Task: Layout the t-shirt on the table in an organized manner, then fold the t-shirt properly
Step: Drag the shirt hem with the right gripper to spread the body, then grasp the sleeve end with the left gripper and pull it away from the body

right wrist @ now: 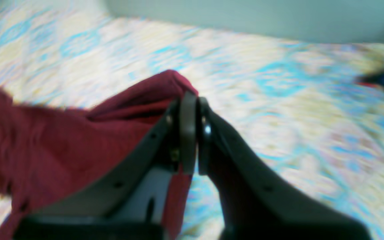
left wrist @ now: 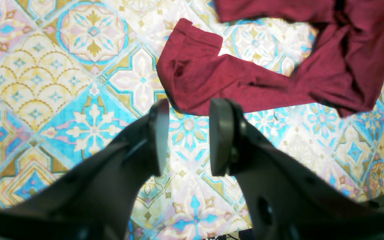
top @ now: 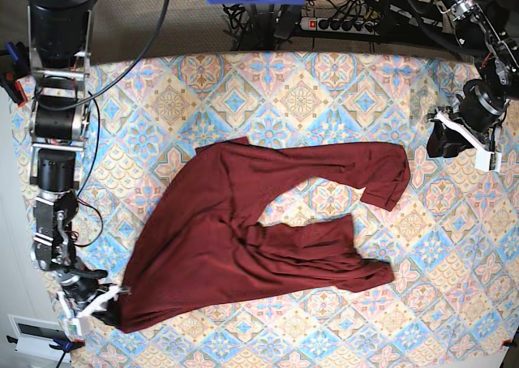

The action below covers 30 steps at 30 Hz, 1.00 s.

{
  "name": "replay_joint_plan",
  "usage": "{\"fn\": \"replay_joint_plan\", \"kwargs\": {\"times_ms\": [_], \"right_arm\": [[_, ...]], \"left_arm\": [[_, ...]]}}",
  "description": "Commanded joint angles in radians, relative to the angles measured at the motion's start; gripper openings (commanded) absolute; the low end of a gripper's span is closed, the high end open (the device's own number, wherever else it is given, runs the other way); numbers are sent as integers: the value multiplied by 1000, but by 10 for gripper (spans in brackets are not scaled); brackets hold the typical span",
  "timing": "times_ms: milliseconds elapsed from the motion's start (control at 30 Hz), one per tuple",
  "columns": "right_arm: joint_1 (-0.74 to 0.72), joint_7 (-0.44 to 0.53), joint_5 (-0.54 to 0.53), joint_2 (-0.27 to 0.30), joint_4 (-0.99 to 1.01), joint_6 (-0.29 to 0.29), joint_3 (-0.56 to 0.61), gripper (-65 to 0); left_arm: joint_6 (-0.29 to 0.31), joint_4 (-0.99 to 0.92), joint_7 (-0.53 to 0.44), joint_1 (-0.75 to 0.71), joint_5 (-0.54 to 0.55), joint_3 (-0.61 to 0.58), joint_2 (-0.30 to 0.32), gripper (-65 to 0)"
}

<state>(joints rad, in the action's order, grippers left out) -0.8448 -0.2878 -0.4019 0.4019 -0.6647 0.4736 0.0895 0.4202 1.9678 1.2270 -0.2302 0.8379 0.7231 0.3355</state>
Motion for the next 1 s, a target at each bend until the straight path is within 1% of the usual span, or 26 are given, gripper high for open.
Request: {"fn": "replay_joint_plan", "kwargs": {"times_ms": [0, 67, 100, 167, 233, 300, 367, 433, 533, 633, 733, 833, 967], "right_arm": [[-54, 60, -15, 18, 16, -40, -6, -650], [-74, 117, -15, 36, 78, -117, 3, -642], [-75, 126, -15, 42, 98, -152, 3, -624], [-69, 124, -13, 42, 104, -197, 6, -562], [-51, 88, -13, 42, 102, -206, 6, -499], [-14, 43, -13, 41, 67, -206, 6, -462], [31, -3, -13, 41, -20, -206, 6, -448], [103, -52, -13, 41, -135, -206, 6, -449], [215, -116, -15, 41, -344, -206, 5, -449], [351, -202, -15, 41, -516, -206, -4, -449], [463, -255, -16, 41, -630, -206, -4, -449], [552, -275, -18, 41, -683, -206, -6, -448], [635, -270, -21, 41, -697, -206, -17, -448]], "left_arm": [[4, 15, -22, 5, 13, 6, 18, -471], [4, 15, -22, 7, 13, 6, 18, -471], [4, 15, -22, 9, 13, 6, 18, -471], [4, 15, -22, 9, 13, 3, 18, -471], [4, 15, -22, 10, 13, 2, 18, -471], [4, 15, -22, 10, 13, 2, 18, -471], [4, 15, -22, 10, 13, 0, 18, -471], [4, 15, -22, 21, 13, -12, 18, -471], [4, 15, -22, 39, -16, -101, 20, -469], [4, 15, -25, 62, -96, -164, 18, -469], [4, 15, -40, 88, -191, -231, 18, -468], [4, 15, -120, 90, -303, -307, 18, -467], [4, -2, -243, 90, -527, -480, 21, -467]]}}
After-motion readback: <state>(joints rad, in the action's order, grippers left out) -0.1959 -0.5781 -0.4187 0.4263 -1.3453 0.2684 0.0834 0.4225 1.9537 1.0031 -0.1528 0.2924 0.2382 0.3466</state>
